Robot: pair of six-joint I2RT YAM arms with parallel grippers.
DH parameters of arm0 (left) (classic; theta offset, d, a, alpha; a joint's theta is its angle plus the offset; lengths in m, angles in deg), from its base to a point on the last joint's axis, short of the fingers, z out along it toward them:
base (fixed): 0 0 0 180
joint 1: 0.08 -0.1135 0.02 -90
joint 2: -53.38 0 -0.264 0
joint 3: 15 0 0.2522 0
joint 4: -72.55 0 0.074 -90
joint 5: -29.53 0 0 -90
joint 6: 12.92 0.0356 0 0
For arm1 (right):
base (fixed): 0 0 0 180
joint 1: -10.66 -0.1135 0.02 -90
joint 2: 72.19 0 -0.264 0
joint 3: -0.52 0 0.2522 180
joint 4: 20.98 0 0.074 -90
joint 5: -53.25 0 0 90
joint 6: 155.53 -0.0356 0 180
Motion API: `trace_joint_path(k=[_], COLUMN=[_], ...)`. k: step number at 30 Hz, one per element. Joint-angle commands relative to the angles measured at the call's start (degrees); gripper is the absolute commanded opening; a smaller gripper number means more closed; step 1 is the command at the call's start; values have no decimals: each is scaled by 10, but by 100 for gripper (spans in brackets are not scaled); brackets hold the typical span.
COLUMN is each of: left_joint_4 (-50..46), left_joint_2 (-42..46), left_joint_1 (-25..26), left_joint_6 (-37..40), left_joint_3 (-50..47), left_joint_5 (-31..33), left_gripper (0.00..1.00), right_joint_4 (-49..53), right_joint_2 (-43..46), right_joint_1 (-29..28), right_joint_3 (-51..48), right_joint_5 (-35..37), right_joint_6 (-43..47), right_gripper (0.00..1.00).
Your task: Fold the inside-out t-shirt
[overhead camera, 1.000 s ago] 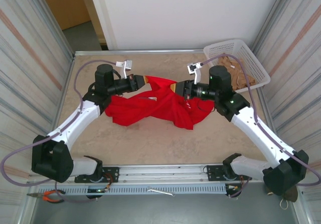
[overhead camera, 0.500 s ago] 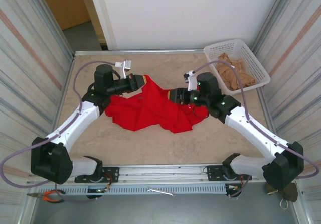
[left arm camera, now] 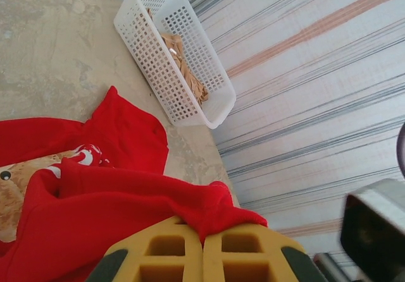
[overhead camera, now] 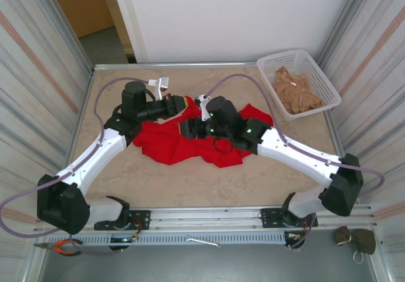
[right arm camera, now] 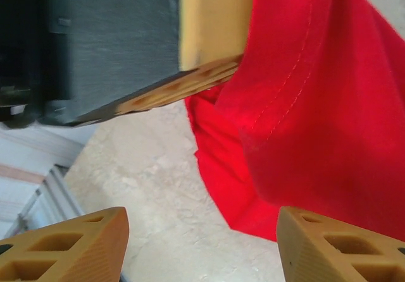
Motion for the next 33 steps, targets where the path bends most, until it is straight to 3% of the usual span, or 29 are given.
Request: trace_joint_path(k=[1, 3, 5, 9, 15, 20, 22, 28, 32, 33], left_joint_4=[1, 1, -1, -14, -16, -7, -12, -1, 15, 23], left_joint_2=[23, 24, 25, 28, 4, -58, -82, -176, -237, -247], left_joint_1=[7, 12, 14, 8, -26, -16, -10, 6, 15, 18], left_joint_6=[-21, -27, -31, -31, -19, 9, 22, 37, 39, 39], left_joint_3=[20, 21, 19, 7, -5, 15, 18, 24, 40, 44], left_joint_5=[10, 10, 17, 37, 42, 11, 10, 10, 10, 7], left_gripper=[0, 0, 0, 0, 0, 0, 0, 0, 0, 4], right_joint_4=[-8, -19, -27, -35, -19, -20, -32, -96, -93, -88], right_joint_2=[-35, -57, -69, -37, 91, 118, 118, 95, 80, 81], right_joint_1=[-4, 0, 11, 48, 112, 211, 242, 330, 362, 370], right_joint_3=[17, 27, 32, 8, -90, -192, -232, -320, -347, -352], right_joint_5=[88, 120, 139, 86, -152, -362, -394, -390, -349, -335], right_joint_6=[-32, -39, -41, -38, 54, 81, 91, 62, 47, 41], right_gripper=[62, 61, 52, 0, 0, 0, 0, 0, 0, 0])
